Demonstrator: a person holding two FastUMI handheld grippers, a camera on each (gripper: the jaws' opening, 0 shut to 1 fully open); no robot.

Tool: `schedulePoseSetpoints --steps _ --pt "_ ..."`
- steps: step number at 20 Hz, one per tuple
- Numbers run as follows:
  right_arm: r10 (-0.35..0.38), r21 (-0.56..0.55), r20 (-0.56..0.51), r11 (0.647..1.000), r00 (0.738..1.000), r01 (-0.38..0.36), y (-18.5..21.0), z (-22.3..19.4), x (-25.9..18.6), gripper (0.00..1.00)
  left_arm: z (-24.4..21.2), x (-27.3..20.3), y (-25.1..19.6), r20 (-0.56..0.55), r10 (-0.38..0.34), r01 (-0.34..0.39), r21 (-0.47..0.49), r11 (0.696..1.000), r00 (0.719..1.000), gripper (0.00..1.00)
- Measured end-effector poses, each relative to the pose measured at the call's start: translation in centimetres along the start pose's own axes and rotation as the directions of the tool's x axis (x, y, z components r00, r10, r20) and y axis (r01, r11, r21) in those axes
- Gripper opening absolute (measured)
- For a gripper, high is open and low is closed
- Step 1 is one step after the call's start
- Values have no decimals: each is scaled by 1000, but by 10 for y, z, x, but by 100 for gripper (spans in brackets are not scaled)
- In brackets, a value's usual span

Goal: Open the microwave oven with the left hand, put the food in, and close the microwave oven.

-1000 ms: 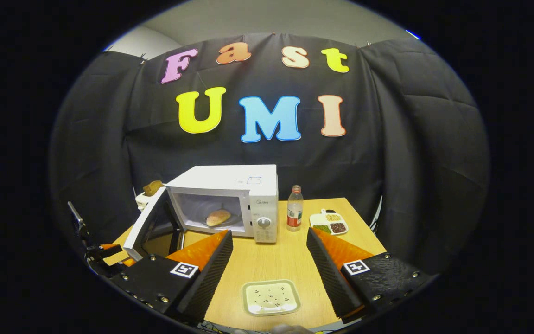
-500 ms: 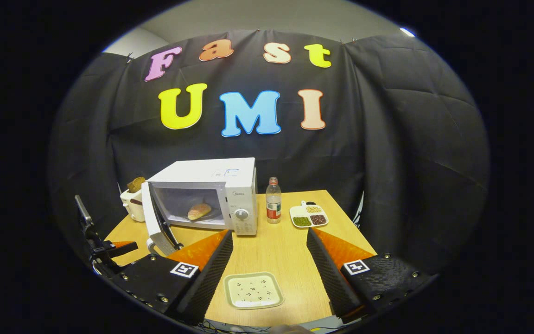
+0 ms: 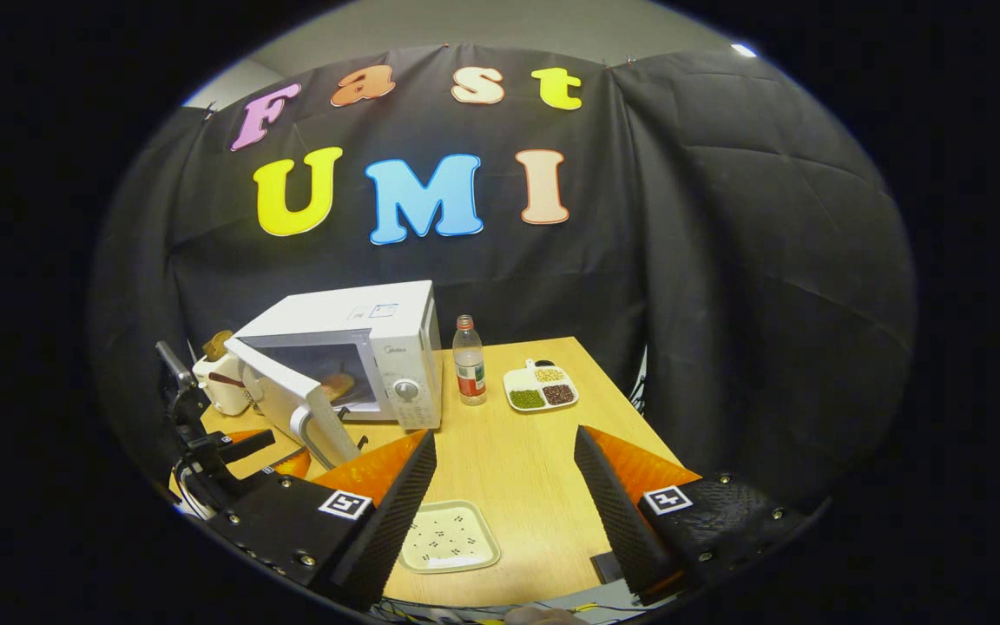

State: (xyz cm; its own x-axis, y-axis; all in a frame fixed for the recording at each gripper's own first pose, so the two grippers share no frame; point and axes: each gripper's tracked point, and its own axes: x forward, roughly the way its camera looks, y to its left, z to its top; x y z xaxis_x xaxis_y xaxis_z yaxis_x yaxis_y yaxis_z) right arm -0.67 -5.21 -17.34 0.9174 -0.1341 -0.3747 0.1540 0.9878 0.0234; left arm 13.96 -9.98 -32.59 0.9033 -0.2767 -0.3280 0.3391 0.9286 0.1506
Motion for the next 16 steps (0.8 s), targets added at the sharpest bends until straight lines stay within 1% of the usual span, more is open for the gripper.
schedulePoseSetpoints --steps 2,5,8,11,13,15,16 --pt "-16 8 -6 1000 1000 16 -7 0 4 98 6 16 -2 5 -6 6 11 1000 1000 94" --pt "-20 24 -22 999 1000 21 -13 -1 11 98 15 36 -7 9 -7 7 8 1000 1000 94" --pt "-31 29 -21 999 999 31 -21 5 18 98 23 56 -10 21 6 -6 6 1000 1000 94" --pt "-37 23 -20 999 999 38 -26 7 24 98 31 74 -7 28 42 -42 -12 999 999 95" --pt "-36 27 -31 999 999 37 -29 7 28 98 34 86 -8 27 64 -63 -45 997 998 98" --pt "-31 33 -44 999 999 33 -30 4 32 98 40 97 -7 28 86 -84 -67 994 996 98" --pt "-29 30 -49 999 998 30 -32 4 34 98 42 102 -6 28 101 -99 -67 993 995 94"
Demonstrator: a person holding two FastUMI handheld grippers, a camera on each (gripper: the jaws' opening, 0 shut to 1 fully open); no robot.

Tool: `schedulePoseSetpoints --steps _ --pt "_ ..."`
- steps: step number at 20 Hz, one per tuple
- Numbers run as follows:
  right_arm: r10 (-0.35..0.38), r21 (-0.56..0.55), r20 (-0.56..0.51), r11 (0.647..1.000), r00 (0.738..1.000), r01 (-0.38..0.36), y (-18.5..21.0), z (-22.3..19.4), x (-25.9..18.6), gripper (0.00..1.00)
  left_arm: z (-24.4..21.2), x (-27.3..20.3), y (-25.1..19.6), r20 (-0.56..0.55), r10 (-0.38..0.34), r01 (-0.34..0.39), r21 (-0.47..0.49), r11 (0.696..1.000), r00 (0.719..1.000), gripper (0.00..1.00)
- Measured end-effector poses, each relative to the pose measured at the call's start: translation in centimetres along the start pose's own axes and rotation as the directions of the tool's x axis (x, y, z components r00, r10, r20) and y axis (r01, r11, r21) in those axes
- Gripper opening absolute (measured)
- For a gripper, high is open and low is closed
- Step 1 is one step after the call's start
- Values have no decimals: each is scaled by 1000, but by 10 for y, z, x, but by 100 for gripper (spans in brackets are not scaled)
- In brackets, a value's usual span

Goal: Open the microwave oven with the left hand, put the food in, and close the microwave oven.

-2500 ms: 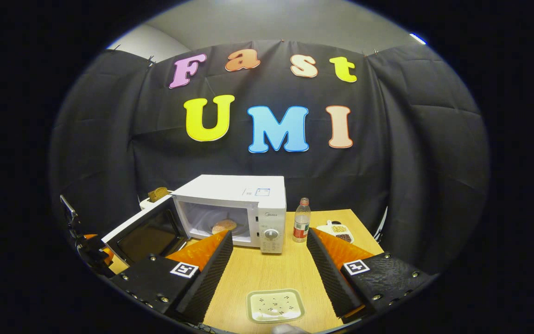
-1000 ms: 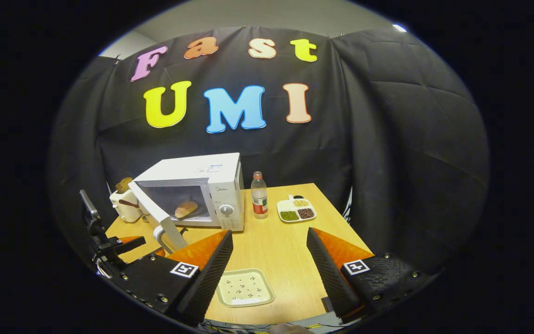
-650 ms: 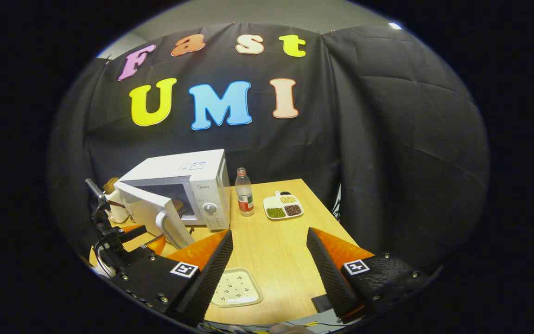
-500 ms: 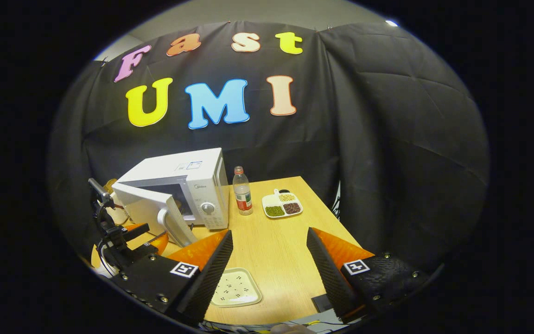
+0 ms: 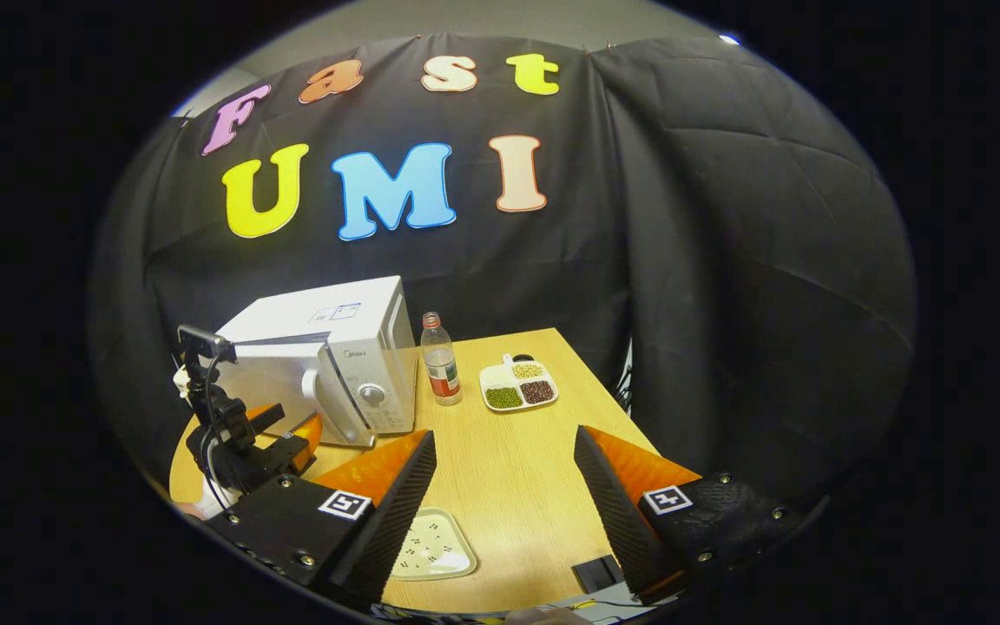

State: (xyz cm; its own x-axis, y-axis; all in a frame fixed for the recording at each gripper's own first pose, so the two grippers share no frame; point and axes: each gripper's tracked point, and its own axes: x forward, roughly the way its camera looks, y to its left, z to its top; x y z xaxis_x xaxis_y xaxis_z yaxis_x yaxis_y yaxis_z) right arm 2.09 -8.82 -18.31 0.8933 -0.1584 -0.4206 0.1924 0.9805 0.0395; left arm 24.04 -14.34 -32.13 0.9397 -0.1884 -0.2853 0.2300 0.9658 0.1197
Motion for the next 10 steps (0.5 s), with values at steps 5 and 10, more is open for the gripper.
schedulePoseSetpoints --steps 5,10 --pt "14 -2 -6 1000 1000 -14 -3 2 5 98 0 15 -3 -20 30 -30 -24 999 999 98" --pt "21 12 -14 1000 1000 -21 -8 5 10 98 0 14 -2 -11 62 -62 -20 998 998 100"
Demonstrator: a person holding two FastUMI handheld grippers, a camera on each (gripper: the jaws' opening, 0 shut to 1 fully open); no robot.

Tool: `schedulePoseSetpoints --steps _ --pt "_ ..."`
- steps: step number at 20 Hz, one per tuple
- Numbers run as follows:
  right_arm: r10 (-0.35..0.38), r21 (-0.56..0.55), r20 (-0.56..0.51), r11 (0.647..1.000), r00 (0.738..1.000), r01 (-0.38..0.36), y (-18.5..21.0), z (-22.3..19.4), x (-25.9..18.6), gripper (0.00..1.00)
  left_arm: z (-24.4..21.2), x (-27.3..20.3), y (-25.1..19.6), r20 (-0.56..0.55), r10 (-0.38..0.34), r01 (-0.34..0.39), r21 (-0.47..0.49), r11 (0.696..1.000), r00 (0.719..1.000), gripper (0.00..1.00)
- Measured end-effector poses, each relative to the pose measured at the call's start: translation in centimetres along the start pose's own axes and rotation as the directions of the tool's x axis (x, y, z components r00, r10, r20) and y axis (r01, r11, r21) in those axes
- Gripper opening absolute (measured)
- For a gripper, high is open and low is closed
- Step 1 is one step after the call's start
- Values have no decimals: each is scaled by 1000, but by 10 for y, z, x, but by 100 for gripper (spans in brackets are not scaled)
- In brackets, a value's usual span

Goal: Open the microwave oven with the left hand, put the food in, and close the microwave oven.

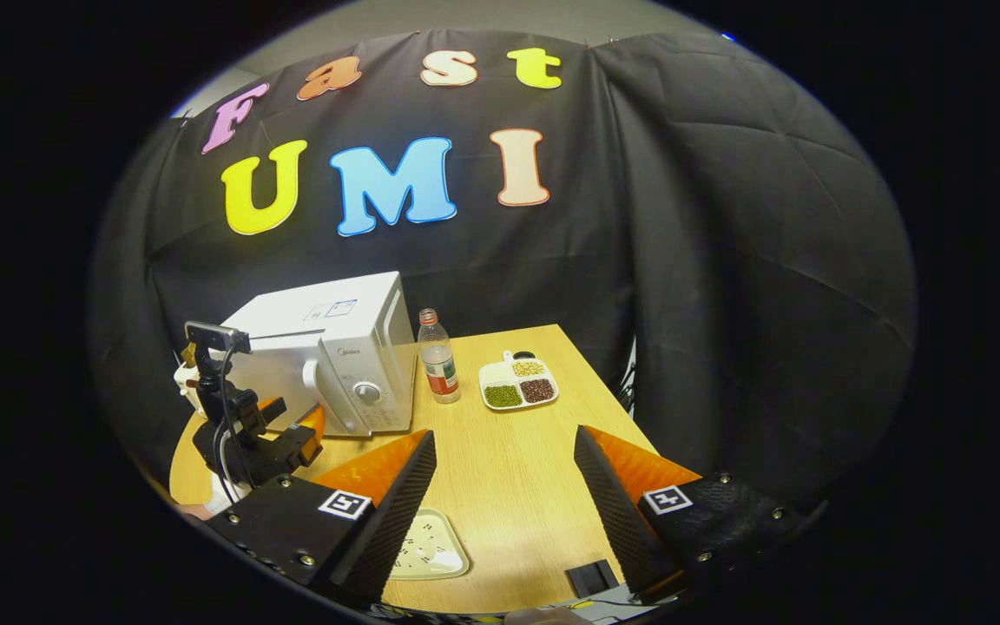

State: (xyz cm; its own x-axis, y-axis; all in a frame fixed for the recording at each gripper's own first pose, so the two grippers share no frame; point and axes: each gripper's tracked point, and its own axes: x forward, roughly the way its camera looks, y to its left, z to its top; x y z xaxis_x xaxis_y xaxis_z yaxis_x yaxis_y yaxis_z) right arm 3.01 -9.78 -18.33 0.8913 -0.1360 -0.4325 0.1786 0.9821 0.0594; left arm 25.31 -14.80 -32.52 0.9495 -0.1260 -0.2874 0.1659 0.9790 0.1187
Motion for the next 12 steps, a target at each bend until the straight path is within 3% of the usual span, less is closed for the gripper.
schedulePoseSetpoints --steps 3,5,7,12 --pt "1 -13 1 1000 1000 -1 -2 0 -1 98 3 3 -2 11 -5 5 -5 1000 1000 98" --pt "9 -21 -4 1000 1000 -9 0 -1 -2 98 4 12 3 12 31 -31 -4 1000 999 98" --pt "20 -25 -9 999 1000 -21 1 -2 -3 98 -6 16 -5 -43 21 -23 -38 999 999 99" --pt "47 -32 4 998 999 -47 5 3 -6 98 -5 5 4 -47 52 -53 -4 999 998 98"
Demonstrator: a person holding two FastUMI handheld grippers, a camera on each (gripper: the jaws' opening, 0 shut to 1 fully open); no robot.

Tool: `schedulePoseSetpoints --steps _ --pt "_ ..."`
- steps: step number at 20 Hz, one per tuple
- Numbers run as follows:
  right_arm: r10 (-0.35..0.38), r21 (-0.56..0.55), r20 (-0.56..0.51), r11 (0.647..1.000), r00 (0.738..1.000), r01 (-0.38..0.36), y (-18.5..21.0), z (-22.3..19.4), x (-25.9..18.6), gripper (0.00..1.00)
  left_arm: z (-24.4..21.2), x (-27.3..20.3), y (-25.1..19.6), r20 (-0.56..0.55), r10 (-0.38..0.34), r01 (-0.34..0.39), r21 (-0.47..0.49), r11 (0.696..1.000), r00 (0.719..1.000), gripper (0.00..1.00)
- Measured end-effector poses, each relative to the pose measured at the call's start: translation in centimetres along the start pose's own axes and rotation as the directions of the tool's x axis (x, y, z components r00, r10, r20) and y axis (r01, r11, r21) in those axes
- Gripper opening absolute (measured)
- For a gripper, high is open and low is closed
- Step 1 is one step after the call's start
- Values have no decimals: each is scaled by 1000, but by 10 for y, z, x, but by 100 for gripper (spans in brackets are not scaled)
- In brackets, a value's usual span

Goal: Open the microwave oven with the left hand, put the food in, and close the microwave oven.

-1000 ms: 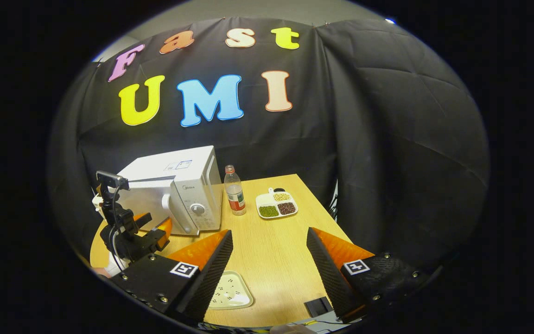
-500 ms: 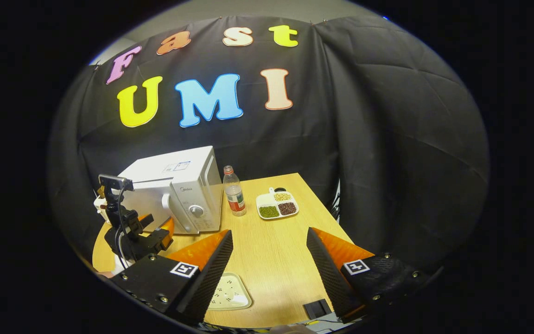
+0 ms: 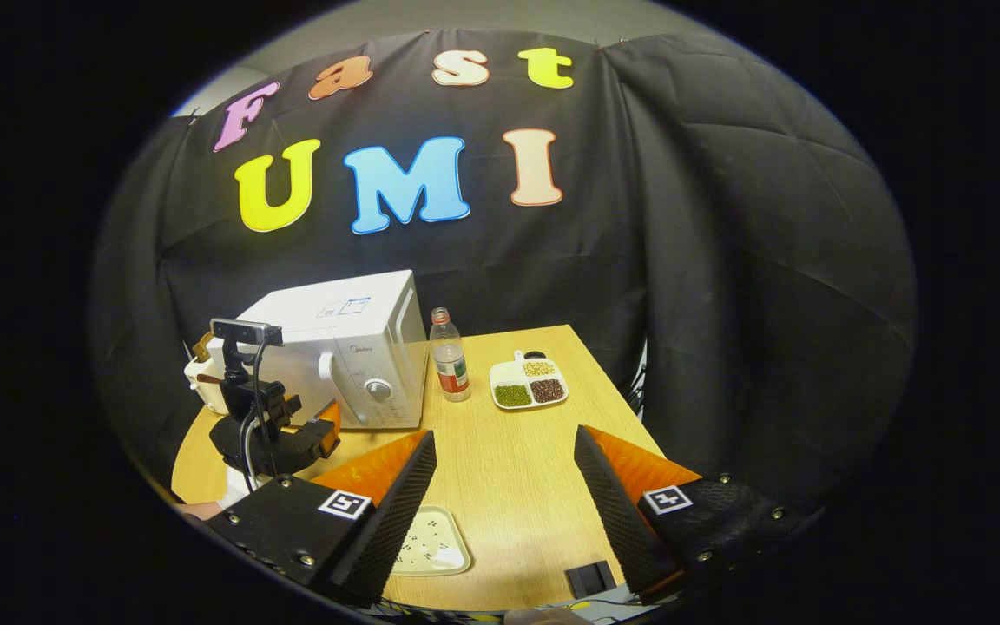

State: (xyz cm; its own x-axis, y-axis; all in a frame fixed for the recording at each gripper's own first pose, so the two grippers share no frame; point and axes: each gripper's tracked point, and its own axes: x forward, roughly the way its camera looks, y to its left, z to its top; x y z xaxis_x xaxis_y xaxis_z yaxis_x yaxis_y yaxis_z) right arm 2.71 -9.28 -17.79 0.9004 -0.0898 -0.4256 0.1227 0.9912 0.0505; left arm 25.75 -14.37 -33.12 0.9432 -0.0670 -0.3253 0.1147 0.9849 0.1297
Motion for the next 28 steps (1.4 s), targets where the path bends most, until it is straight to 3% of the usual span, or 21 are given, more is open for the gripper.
schedulePoseSetpoints --steps 4,6,8,11,16,17,21,28 --pt "29 -33 41 999 999 -28 4 14 -5 98 11 -40 19 7 5 -5 5 1000 1000 100" --pt "58 -22 74 998 996 -57 9 27 -7 98 28 -72 29 32 9 -9 24 1000 999 95" --pt "83 -27 115 996 990 -81 15 42 -11 98 57 -107 42 76 23 -25 34 999 997 98" --pt "112 -82 186 992 976 -98 24 69 -20 98 103 -164 59 144 25 -20 -36 999 989 98" --pt "143 -69 295 989 945 -128 40 122 -38 98 183 -247 110 242 103 -89 -67 994 965 94" --pt "150 -59 323 989 935 -138 45 134 -43 98 197 -259 120 257 112 -92 -90 992 960 100" --pt "143 -62 377 990 915 -129 53 163 -50 98 246 -307 154 335 160 -102 -183 978 929 98" --pt "173 -94 393 985 903 -148 83 171 -64 98 260 -338 171 362 168 -112 -170 979 917 97"
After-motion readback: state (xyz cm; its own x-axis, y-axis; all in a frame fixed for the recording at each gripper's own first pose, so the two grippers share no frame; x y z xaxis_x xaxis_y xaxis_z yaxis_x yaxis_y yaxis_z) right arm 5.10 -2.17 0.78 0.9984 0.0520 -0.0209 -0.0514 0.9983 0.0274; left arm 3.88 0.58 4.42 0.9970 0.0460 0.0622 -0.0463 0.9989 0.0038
